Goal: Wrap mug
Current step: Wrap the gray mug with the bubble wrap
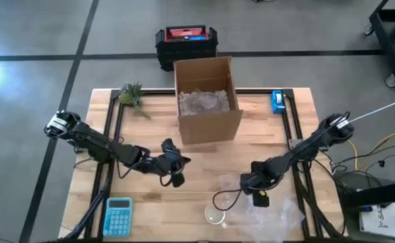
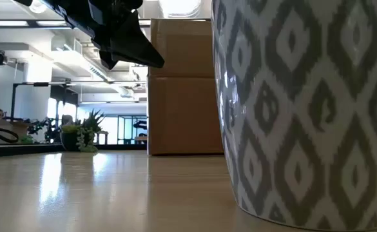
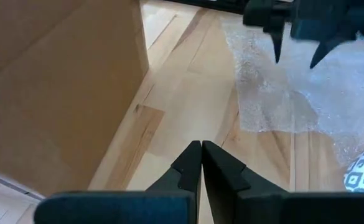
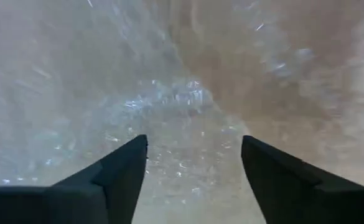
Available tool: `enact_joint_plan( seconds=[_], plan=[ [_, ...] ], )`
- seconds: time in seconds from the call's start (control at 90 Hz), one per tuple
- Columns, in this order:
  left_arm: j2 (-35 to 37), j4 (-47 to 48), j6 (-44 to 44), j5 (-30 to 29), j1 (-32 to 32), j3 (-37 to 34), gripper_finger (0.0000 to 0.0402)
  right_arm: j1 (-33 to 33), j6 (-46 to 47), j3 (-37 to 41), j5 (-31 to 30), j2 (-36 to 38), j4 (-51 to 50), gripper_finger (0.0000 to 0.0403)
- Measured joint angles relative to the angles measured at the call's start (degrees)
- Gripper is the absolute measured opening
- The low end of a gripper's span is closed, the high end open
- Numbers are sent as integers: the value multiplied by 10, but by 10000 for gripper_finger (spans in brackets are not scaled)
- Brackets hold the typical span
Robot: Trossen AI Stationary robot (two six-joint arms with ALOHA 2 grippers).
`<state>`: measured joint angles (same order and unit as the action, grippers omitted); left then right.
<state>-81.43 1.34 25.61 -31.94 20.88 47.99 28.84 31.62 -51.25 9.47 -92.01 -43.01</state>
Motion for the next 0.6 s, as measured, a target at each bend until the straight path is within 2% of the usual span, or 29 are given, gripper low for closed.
enact_joint_plan(
  seconds=[0.067, 0.133, 0.222, 0.3, 0.333, 0.511, 0.6],
  plan=[
    [0, 0, 0, 0, 0, 0, 0, 0, -15, -7, 0, -19, -3, 236],
    [0, 0, 0, 0, 0, 0, 0, 0, -30, -16, 6, -26, -8, 202],
    [0, 0, 0, 0, 0, 0, 0, 0, -46, -30, 12, -24, -10, 126],
    [0, 0, 0, 0, 0, 0, 0, 0, -68, -42, 16, -13, -27, 43],
    [0, 0, 0, 0, 0, 0, 0, 0, -77, -46, 15, -6, -31, 23],
    [0, 0, 0, 0, 0, 0, 0, -1, -87, -57, 15, 50, -35, 8],
    [0, 0, 0, 0, 0, 0, 0, -1, -61, -58, 4, 79, -34, 4]
  ],
)
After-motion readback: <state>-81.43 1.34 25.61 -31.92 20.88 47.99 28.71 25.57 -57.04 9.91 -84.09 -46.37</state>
